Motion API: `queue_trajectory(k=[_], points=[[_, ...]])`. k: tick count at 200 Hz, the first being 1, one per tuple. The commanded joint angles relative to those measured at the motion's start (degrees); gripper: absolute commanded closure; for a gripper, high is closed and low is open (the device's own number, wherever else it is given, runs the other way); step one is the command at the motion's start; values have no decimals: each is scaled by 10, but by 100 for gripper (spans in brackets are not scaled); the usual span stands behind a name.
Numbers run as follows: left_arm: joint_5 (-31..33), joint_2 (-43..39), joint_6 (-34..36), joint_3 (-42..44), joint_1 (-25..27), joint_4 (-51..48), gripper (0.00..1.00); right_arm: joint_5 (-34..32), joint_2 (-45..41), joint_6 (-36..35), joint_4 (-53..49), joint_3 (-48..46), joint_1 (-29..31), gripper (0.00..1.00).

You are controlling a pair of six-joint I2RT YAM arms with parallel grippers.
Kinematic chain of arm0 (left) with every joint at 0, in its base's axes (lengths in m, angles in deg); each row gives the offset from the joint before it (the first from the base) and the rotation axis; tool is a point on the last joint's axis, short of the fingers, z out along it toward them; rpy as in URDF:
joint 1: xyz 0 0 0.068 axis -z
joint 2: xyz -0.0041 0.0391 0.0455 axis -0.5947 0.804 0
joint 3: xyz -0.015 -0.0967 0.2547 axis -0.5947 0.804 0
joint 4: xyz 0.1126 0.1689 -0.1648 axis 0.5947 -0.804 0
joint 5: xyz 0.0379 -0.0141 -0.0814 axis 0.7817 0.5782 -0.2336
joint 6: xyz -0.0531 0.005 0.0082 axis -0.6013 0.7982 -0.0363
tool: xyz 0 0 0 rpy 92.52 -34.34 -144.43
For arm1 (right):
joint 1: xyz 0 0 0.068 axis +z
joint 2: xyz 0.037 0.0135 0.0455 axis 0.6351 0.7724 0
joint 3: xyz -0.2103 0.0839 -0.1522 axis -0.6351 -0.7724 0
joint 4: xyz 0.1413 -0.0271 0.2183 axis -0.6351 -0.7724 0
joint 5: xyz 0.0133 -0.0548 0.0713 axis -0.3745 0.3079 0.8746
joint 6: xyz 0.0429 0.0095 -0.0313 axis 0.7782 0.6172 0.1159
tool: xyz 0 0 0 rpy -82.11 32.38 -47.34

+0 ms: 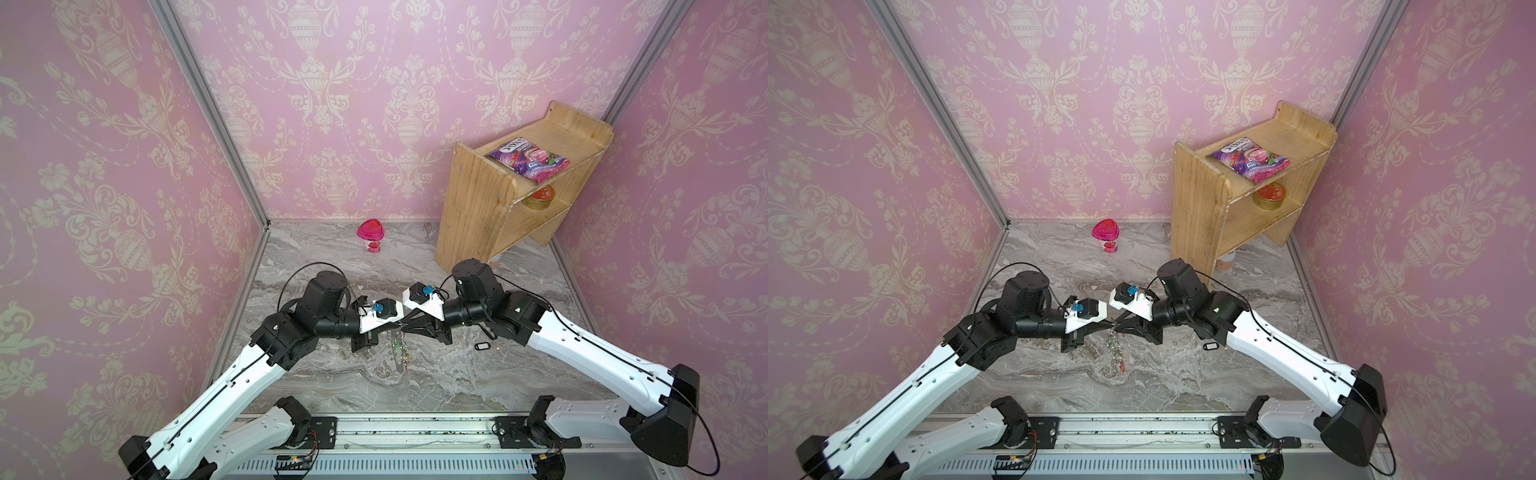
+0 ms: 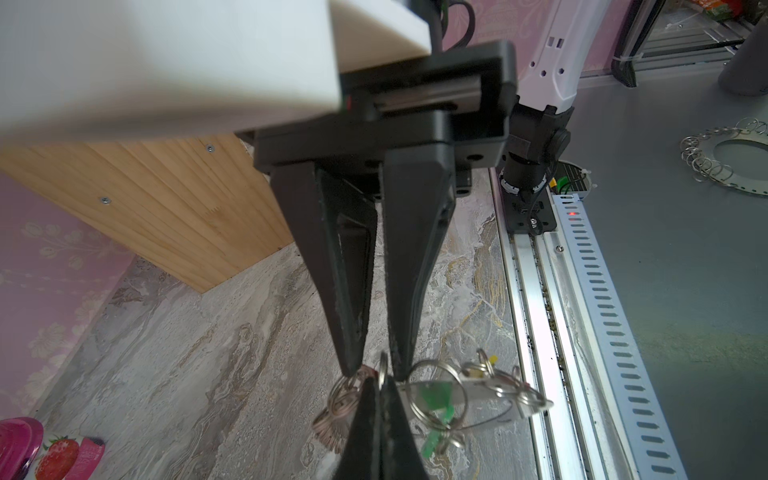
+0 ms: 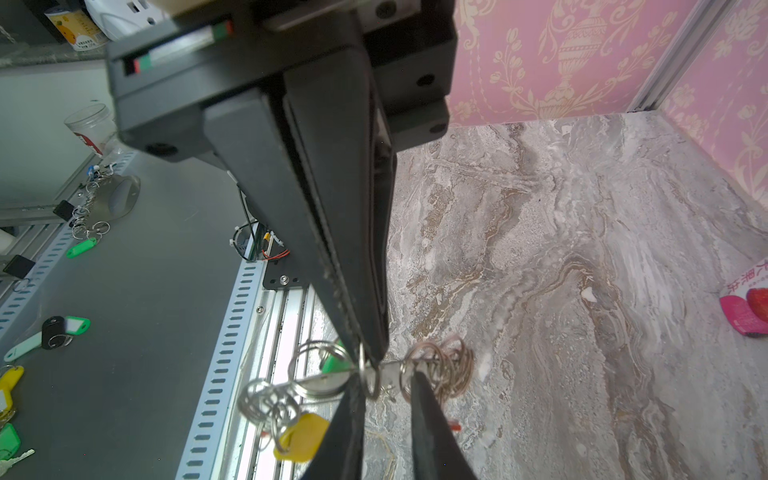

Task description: Put the keys on the keyring

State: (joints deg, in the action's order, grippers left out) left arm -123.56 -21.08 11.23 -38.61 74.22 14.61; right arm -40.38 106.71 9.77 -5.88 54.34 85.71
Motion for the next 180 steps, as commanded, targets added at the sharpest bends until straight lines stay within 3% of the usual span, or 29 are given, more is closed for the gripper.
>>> queue_trajectory(k=[1,180], points=[[-20,-9,-10,-18,5,8,100,16,-9,8,4,16,3,77],[-16,-8,-6,-25,9,2,100,20,-6,18,5,39,3,93]])
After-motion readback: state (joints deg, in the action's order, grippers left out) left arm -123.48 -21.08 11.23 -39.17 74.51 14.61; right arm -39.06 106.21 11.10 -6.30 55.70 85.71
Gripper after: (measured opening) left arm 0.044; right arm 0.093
